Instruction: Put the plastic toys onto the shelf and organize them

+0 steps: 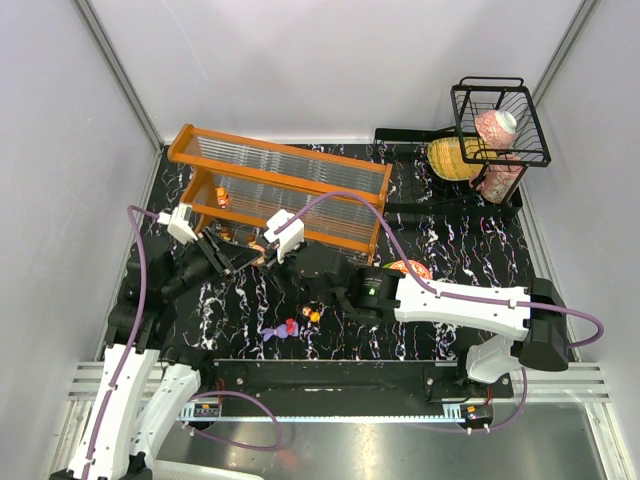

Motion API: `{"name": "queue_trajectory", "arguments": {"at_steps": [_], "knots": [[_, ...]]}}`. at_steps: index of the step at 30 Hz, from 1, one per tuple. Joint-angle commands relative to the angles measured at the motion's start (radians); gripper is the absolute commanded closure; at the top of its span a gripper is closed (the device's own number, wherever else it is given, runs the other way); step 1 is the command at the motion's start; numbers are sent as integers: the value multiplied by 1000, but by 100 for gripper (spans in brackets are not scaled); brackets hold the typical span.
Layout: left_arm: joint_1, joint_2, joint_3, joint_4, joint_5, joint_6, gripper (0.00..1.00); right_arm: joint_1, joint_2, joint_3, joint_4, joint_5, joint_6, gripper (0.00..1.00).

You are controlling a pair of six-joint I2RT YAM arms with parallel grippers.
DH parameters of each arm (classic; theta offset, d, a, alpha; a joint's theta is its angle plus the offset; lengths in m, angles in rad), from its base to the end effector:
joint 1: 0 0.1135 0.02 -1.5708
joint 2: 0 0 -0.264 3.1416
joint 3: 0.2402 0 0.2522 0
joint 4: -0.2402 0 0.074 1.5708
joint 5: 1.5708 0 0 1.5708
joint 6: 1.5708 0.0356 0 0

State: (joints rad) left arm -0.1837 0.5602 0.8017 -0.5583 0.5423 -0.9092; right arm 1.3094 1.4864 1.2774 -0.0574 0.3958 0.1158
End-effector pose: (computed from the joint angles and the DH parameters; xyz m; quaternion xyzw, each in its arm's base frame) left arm 0.1138 -0.0398 0.3381 -0.1299 0.7852 -0.4791 0.3703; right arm 0.1045 0.3374 0.3563 -0.3392 0.7116 0.2708 0.5524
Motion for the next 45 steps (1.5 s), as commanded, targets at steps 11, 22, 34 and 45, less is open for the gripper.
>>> {"name": "queue_trajectory", "arguments": {"at_steps": [11, 22, 34, 45], "knots": [[-5, 4, 25, 66, 36, -11, 100, 11, 0, 40, 83, 23, -18, 76], [-5, 46, 53, 51, -33, 111, 100, 11, -113, -9, 103, -8, 4, 10], [-5, 243, 176, 200, -298, 602, 100, 10, -460, -180, -18, 190, -5, 9], [-5, 379, 90, 497, -317, 782, 100, 10, -637, -274, -116, 290, 1, 8]]}}
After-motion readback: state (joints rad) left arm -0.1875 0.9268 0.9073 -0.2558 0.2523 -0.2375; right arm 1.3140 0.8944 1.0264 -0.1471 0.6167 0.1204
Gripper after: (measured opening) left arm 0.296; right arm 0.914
